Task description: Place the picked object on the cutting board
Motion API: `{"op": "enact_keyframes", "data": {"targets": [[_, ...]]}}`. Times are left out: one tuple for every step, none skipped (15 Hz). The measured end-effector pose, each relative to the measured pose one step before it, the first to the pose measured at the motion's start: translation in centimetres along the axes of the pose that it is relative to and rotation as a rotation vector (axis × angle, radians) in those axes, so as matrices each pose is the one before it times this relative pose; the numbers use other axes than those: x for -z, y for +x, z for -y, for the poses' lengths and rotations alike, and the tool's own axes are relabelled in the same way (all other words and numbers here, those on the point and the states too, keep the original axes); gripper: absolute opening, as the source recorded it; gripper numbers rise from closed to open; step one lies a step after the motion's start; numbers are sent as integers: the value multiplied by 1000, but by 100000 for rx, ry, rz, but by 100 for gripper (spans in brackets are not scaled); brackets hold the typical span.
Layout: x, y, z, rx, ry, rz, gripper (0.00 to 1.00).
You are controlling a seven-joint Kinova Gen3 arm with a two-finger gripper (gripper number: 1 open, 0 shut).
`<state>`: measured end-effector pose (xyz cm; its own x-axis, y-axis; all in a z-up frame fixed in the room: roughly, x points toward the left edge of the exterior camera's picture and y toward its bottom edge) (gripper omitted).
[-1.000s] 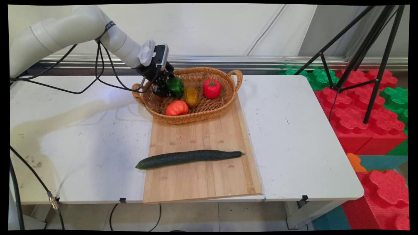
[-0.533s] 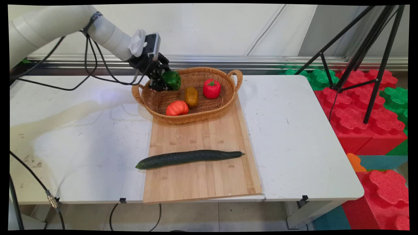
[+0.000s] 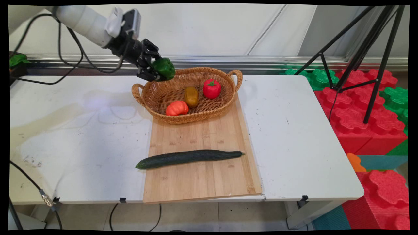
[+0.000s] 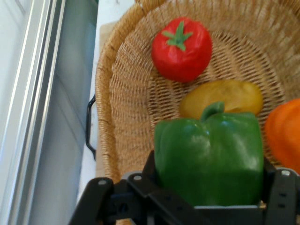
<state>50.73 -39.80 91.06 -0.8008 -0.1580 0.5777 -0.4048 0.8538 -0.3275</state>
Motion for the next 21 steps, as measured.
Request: {"op": "enact_keyframes", "data": {"targets": [[1023,205,-432,2562,-1236,-1703,0],[848,160,-433,2289,-1415,-1318,0],[532,101,-358,1507,-1281,-776,0],[762,110,-546,2121,-1910,-975,0],[798,75,-720,2113,-2379,-824,0],[676,19,-762,1795,-2238,-496,0],[500,-15,-676,1415,-1831,-354,0],[466,13,-807,1377,-2134,-364,0],[351,12,-822,1260,-2041,-360,0],[246,14,-684,983,-1674,-310,0],[150,52,-768,997,-1794,-398,0],[37,75,-840,1077,-1797,-518,0],[-64,61,-678,934,-1229,-480,0],[-151,72,-512,686,-918,-358,0],[-163,30,-336,427,-525,-215,0],[-400,38,-616,666,-801,-355,0],[-501,11,-483,307,-548,-157,0],[-327,22,-230,95,-106,-206,0],[-605,61,-317,-70,-259,-81,0],[-819,91,-305,-128,-124,-141,0],[-868,85,-232,-126,106,-32,0]]}}
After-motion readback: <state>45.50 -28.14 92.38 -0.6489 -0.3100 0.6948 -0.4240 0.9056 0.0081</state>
